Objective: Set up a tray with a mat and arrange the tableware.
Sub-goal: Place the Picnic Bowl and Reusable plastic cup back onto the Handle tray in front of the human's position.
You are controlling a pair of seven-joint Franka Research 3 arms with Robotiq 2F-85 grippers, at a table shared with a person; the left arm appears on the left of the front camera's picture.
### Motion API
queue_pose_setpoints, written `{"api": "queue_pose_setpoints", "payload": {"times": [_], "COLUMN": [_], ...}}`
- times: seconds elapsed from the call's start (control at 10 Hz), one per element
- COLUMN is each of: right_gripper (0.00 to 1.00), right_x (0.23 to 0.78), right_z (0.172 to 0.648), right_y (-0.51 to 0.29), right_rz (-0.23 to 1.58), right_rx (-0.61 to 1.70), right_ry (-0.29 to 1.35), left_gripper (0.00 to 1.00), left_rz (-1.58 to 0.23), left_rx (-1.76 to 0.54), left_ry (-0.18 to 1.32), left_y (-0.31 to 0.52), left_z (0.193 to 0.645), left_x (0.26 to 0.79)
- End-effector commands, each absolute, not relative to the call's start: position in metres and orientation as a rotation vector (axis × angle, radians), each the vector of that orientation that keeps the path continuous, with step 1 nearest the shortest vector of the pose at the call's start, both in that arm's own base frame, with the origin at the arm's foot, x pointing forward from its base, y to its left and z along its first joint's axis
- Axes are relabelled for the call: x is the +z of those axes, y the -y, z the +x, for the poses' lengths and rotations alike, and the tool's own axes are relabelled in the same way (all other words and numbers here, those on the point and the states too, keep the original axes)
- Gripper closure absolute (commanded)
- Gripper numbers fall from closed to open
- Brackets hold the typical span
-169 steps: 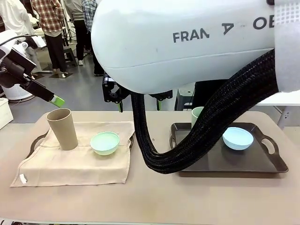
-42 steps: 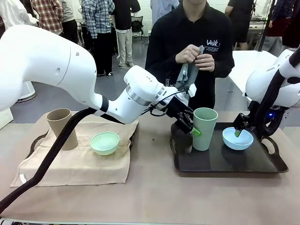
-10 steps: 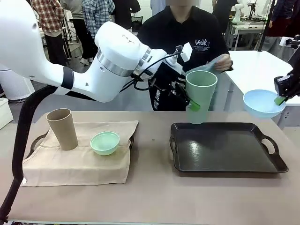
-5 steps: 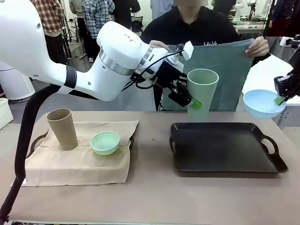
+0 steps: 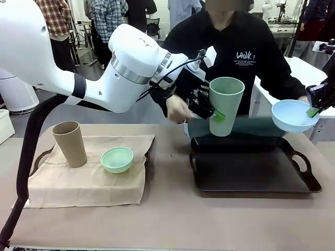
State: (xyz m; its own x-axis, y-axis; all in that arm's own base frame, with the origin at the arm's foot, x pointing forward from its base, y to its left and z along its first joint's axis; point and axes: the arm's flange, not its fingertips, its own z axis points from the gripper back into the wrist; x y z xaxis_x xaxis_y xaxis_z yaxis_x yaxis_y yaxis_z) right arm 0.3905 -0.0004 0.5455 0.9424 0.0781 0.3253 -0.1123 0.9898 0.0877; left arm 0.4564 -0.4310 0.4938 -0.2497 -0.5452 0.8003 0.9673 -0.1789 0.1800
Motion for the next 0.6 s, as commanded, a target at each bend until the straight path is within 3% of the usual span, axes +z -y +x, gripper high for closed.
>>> {"api": "queue_pose_setpoints", "payload": {"times": [0.0,0.5], "right_gripper": [1.00,1.00], "right_x": [0.5450,0.5450], "right_z": [0.3921,0.3921], "right_y": [0.0014,0.0014], "right_rz": [0.103,0.103], "right_rx": [0.092,0.092], "right_ry": [0.327,0.327], "left_gripper": [0.34,0.34], "left_rz": [-0.709,-0.709], "left_rx": [-1.688,-1.688], "left_ry": [0.839,0.839], "left_y": [0.4295,0.4295], "left_z": [0.4554,0.4554], "left_x": [0.4976,0.4976]}}
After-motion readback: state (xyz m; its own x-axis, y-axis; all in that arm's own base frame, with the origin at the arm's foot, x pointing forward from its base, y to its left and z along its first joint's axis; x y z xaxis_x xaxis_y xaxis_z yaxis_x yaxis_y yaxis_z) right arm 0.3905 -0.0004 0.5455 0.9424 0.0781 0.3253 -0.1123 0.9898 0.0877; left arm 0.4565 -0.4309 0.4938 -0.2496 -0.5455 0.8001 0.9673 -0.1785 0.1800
